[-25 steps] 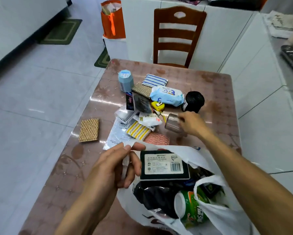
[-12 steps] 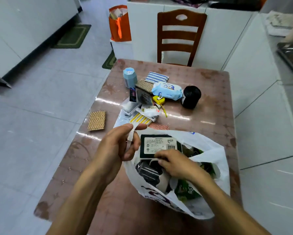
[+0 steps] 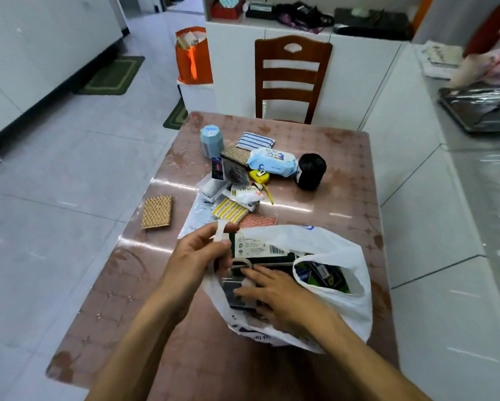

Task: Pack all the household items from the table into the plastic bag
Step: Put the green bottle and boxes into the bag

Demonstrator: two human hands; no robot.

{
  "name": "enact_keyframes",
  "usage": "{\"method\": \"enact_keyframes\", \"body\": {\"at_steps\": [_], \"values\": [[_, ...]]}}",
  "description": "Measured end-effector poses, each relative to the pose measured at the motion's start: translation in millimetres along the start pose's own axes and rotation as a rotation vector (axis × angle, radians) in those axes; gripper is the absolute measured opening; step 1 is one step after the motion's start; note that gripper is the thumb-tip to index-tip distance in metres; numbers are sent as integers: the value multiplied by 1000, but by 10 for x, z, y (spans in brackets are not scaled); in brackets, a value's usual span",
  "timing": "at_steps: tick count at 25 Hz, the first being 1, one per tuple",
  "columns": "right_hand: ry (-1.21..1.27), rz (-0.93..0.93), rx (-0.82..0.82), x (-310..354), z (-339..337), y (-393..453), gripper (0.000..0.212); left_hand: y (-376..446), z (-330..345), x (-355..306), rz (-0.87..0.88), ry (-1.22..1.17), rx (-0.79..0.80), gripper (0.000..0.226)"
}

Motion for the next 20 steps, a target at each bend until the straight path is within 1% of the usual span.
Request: {"method": "enact_keyframes", "body": {"at_steps": [1, 3, 4, 5, 6, 7, 8, 9, 10, 11, 12, 13, 14, 15, 16, 18, 19, 20], "values": [[-31, 43, -77, -107, -163, -114, 54, 2, 26, -12, 8, 30, 9, 25], [-244, 207, -309, -435, -548, -398, 65, 17, 34, -7, 15, 42, 9, 25], [-331, 336, -394, -621, -760, -540, 72, 23, 24, 10, 11, 22, -5, 25], [-357, 475, -436, -810, -941, -657, 77, 32, 14, 13, 14, -1, -25, 25], [-371, 597, -445, -966, -1090, -735, 81, 47, 5, 0, 22, -23, -45, 25], [-359, 704, -405, -1104, -1169, -752, 80, 63, -14, -14, 36, -28, -60, 23], [-319, 778, -338, -1190, -1214, -731, 72, 70, -33, -28, 47, -5, -71, 22], [-273, 805, -261, -1206, -1244, -685, 57, 81, -74, -23, 53, 44, -95, 26], [-219, 769, -223, -1152, -1293, -611, 43, 103, -148, -7, 59, 100, -144, 35], [-144, 691, -227, -1057, -1342, -514, 36, 134, -257, 30, 51, 135, -225, 44], [-39, 607, -246, -936, -1380, -400, 35, 176, -407, 107, 29, 147, -318, 49], [79, 544, -257, -826, -1418, -263, 37, 226, -563, 200, 7, 151, -399, 51], [190, 503, -271, -733, -1463, -112, 37, 298, -701, 307, -13, 173, -452, 48], [260, 484, -280, -667, -1508, 50, 37, 395, -807, 418, -31, 223, -464, 40], [293, 478, -277, -639, -1529, 215, 35, 512, -885, 557, -55, 306, -437, 28], [327, 487, -212, -704, -1475, 596, 30, 799, -962, 904, -122, 537, -294, 7], [342, 501, -172, -776, -1427, 799, 28, 960, -978, 1097, -157, 668, -199, 7], [346, 517, -132, -860, -1368, 992, 28, 1130, -965, 1274, -163, 783, -107, 16]]}}
Point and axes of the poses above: each hand's wrist, its own y-axis towards the middle knuckle, its own z-axis out of the palm, x = y × z, the point moved 7 cm from there along y, towards the middle knuckle, and after that the axes turned 9 degrees about z, right-handed, at the moved point
